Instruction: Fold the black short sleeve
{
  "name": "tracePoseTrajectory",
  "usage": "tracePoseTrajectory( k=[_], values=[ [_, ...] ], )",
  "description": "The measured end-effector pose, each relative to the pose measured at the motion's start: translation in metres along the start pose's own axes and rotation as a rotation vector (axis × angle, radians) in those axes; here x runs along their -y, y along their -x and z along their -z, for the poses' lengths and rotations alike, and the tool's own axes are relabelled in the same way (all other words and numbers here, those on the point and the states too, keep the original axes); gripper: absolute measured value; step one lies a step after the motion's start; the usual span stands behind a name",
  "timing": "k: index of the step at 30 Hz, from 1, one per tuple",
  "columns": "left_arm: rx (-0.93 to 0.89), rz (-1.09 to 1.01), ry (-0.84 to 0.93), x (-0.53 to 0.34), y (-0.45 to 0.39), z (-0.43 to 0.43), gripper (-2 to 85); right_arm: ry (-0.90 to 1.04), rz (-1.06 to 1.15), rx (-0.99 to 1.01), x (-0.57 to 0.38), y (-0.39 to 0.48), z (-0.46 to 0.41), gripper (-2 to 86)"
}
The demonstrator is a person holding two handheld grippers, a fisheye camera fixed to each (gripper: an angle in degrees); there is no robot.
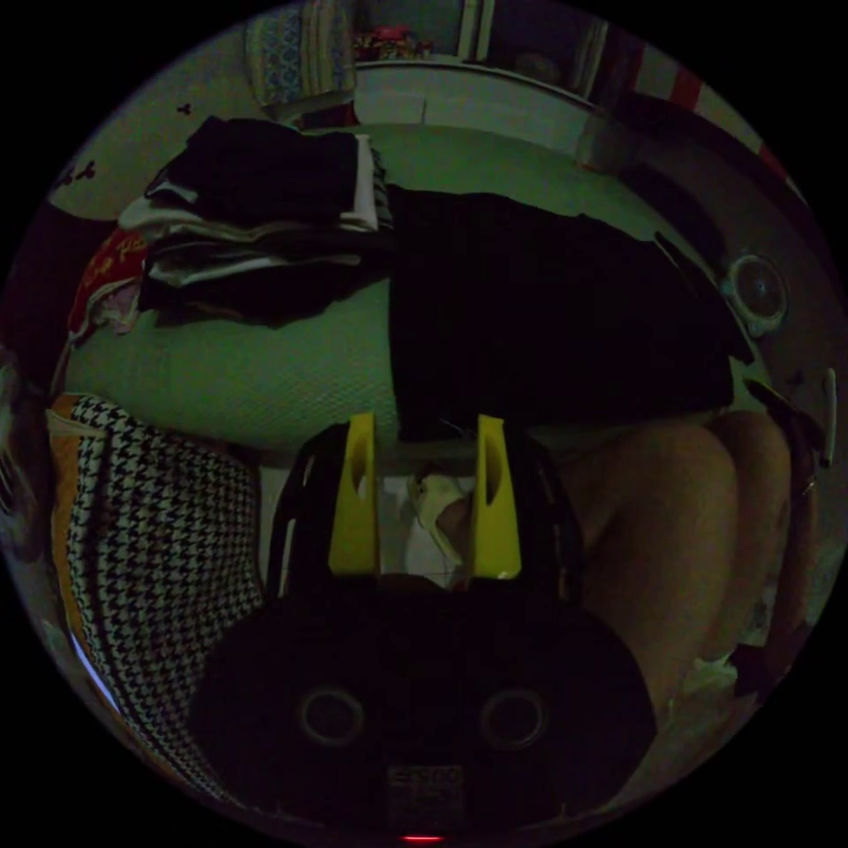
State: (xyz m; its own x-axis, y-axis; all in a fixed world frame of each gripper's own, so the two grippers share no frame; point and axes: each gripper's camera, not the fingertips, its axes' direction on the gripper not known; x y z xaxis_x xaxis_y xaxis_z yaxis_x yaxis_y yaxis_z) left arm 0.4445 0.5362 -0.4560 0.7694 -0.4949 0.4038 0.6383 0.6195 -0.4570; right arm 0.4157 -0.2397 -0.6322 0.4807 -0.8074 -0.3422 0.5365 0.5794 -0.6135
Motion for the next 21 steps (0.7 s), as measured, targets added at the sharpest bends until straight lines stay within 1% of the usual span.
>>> tracePoseTrajectory(
  k=[3,7,9,12,15,21],
  values=[
    [0.0,0.036,0.019,-0.011,0.0,-0.011,13.8,0.005,-0.003,0.003,-0.011,-0.011,-0.002,6.1],
    [0.123,-0.014,0.04,-0.028,-0.008,-0.018,13.1,0.016,-0.006,0.012,-0.024,-0.024,-0.005,6.1],
    [0.144,-0.012,0.048,-0.038,-0.008,-0.021,13.0,0.014,-0.006,0.018,-0.029,-0.029,-0.005,6.1],
    [0.125,0.033,0.049,-0.053,-0.005,-0.028,13.0,0.008,-0.005,0.022,-0.037,-0.037,-0.004,6.1],
    [0.147,0.055,0.064,-0.064,-0.009,-0.04,12.7,0.012,0.001,0.022,-0.045,-0.045,-0.004,5.9],
    [0.155,0.032,0.1,-0.071,-0.037,-0.078,12.2,0.011,0.002,0.027,-0.062,-0.063,0.002,5.5]
  ],
)
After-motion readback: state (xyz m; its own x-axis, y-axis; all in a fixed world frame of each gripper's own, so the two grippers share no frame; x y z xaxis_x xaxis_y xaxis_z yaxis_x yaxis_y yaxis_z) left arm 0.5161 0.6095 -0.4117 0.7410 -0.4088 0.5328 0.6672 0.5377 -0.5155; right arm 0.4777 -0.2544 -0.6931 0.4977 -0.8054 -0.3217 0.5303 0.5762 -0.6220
